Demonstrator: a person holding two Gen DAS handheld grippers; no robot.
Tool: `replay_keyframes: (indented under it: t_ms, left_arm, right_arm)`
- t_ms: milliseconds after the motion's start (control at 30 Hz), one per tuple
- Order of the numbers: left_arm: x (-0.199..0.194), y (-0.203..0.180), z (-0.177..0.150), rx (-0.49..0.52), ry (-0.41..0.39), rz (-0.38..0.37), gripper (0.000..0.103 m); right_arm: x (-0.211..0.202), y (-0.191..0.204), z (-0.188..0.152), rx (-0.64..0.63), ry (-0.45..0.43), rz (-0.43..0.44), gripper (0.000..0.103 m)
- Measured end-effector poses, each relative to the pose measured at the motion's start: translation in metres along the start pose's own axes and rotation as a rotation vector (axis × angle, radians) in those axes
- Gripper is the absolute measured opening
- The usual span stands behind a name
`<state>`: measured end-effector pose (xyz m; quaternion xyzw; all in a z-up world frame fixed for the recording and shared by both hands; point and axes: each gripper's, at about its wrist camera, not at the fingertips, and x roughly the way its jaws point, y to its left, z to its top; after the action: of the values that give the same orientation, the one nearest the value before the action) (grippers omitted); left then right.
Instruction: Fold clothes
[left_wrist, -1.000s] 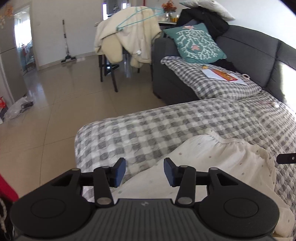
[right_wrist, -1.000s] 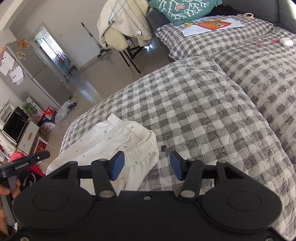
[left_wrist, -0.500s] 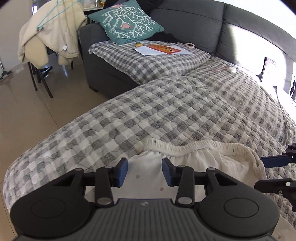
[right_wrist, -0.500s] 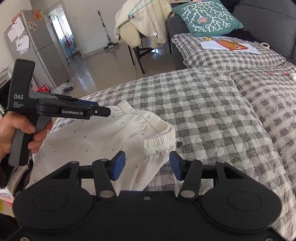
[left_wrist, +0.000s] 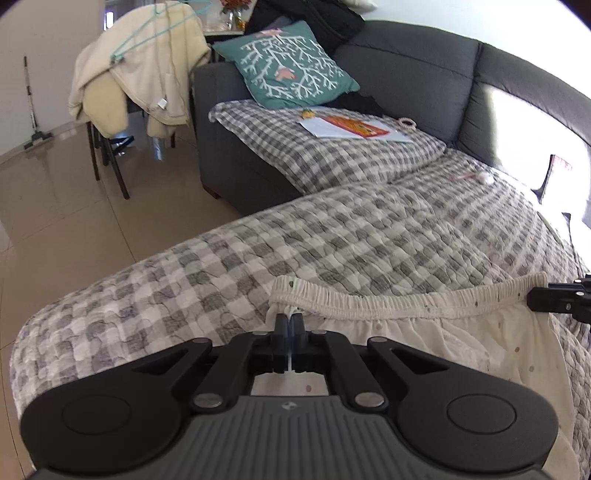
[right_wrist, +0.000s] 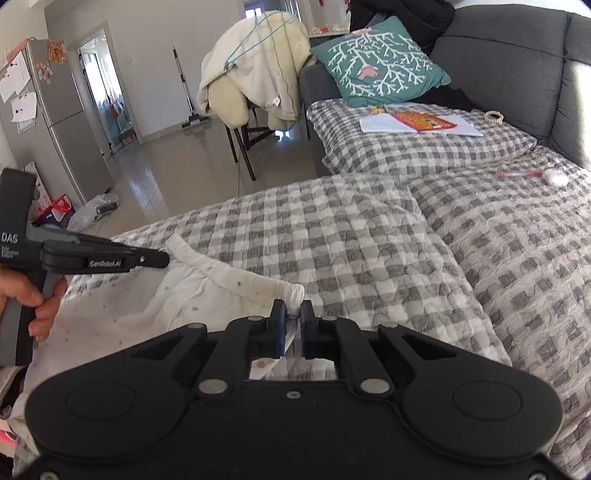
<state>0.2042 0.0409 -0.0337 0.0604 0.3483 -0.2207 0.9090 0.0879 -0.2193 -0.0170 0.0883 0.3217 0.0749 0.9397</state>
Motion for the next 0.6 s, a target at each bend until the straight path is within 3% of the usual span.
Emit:
replay_keyframes:
  t_ms: [133, 367, 600]
  left_arm:
    - [-0.011, 0.008, 0.013, -0.017, -0.048, 0.074, 0.000]
    - [0.006, 0.027, 0.043, -0.081, -0.092, 0.195, 0.000]
    - [0.055, 0.054, 0.054, -0.136, -0.048, 0.273, 0.000]
  right_arm:
    - [0.016, 0.006, 0.029, -0.065, -0.045, -0.004, 0.008]
    - [0.086, 0.017, 0.078, -0.132, -0.089, -0.027, 0.008]
    - [0.161, 0.022, 0.110, -0.141, -0.075, -0.037, 0.008]
